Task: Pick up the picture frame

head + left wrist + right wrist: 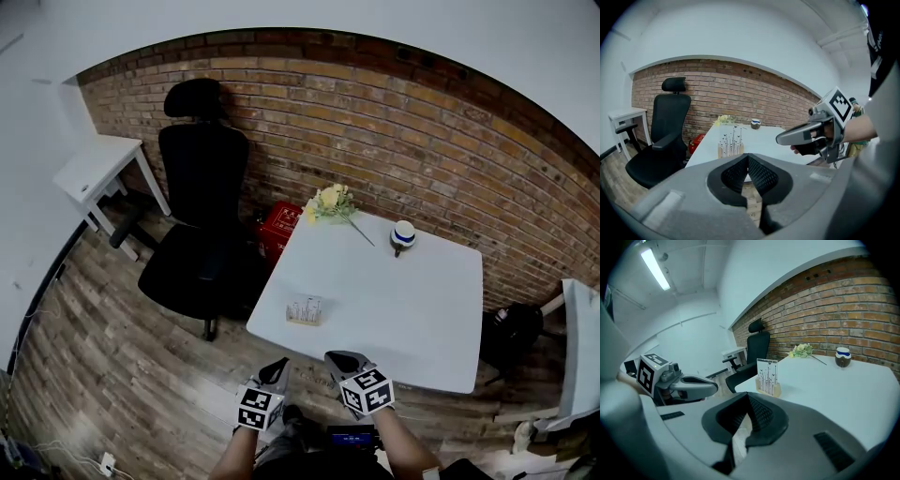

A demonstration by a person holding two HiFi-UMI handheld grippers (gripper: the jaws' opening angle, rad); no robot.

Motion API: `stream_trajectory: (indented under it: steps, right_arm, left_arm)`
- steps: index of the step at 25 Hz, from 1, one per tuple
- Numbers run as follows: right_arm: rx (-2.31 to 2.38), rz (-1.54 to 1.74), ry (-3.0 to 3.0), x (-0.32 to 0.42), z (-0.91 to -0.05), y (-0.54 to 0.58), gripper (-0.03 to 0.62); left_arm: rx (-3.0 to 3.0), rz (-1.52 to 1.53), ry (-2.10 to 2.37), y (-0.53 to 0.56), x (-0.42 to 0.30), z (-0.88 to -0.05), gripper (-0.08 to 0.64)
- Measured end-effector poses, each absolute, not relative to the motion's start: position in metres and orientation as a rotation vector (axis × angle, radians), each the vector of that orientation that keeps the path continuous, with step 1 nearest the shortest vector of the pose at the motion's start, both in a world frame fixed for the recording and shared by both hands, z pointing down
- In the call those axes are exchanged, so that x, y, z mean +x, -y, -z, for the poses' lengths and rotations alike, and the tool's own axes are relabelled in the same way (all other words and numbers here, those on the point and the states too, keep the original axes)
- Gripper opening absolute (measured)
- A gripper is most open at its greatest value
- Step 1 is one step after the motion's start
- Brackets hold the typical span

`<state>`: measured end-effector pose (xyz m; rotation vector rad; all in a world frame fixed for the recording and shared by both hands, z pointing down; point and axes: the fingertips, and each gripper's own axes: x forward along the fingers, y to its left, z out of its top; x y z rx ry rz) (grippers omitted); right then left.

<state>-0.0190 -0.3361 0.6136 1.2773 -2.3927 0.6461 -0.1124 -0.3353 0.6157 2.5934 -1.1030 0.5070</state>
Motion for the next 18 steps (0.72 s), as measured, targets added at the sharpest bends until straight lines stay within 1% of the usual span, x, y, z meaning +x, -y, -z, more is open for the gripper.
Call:
stream_trajectory:
  steps: [8,18]
  right_arm:
    - [1.345,-0.653,2.354,-0.033,-0.611,0.37,0.009]
    - [1.363,-0.648,2.36,-0.022,-0.606,0.393,0.009]
  left_arm:
    - [2.63,-0.495,1.01,0.372,-0.117,-0.614,0.012]
    - [2.62,-0.482,1.045,0.39,-0.112,-0.609,0.012]
